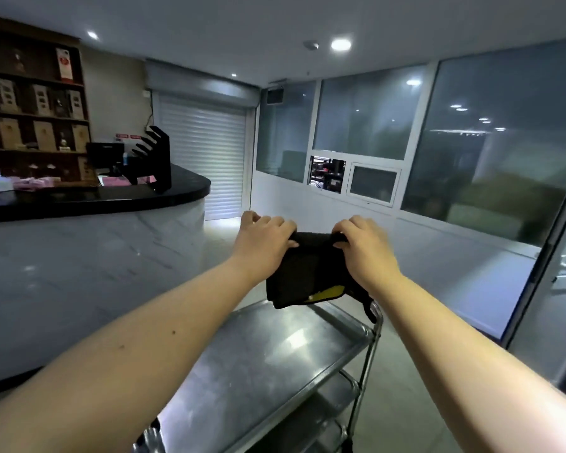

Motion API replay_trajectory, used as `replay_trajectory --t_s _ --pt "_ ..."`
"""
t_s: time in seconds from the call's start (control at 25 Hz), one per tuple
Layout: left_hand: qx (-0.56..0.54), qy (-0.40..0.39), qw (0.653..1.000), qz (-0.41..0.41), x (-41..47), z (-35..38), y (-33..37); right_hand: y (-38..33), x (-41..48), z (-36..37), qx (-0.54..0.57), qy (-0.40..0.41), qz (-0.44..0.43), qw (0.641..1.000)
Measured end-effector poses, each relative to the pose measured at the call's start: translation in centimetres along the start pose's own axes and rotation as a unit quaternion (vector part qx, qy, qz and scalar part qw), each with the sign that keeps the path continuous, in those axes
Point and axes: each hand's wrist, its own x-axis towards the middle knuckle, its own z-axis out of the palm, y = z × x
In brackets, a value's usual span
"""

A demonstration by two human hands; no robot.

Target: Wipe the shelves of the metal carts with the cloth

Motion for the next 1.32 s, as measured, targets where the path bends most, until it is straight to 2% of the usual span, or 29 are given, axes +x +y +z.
replay_trajectory --t_s 0.16,0.24,0.56,0.72,0.88,1.0,1.08,1.16,1.2,1.28,1.32 --pt "-0.034 -0.026 0.999 -0.029 2.6 10.2 2.3 7.1 0.2 9.2 0.123 -0.015 0.122 0.985" --pt "-0.055 -0.041 0.997 -0.031 4.3 16.1 2.9 10.3 0.5 14.0 0.146 -0.022 0.161 0.976" --pt "-0.154 -0.150 0.968 -0.134 11.5 37.0 5.6 24.2 2.4 29.2 0.056 -0.152 0.138 0.977" --pt "-0.218 -0.181 0.947 -0.149 15.1 42.8 7.8 31.5 3.2 33.4 0.136 -0.162 0.120 0.970" --pt "-0.270 -0.184 0.925 -0.193 20.0 47.6 10.0 40.5 8.5 35.5 0.185 -0.265 0.068 0.944" --pt "-0.303 -0.208 0.898 -0.244 25.5 52.8 10.4 46.0 15.5 39.9 0.183 -0.357 0.078 0.913" --pt "-0.278 -0.245 0.881 -0.294 29.3 58.1 10.0 48.8 19.4 46.5 0.144 -0.395 0.081 0.904" --pt "-0.256 -0.302 0.842 -0.366 31.6 63.9 8.9 50.4 20.8 53.3 0.063 -0.428 0.052 0.900" --pt "-0.260 -0.323 0.809 -0.416 32.0 66.4 8.9 50.8 20.4 56.2 0.041 -0.457 0.043 0.887" --pt "-0.261 -0.338 0.769 -0.475 31.8 69.7 9.3 50.8 18.5 60.2 0.095 -0.502 0.063 0.858" --pt "-0.249 -0.339 0.767 -0.484 31.5 70.6 9.8 50.5 17.3 61.1 0.143 -0.499 0.073 0.851"
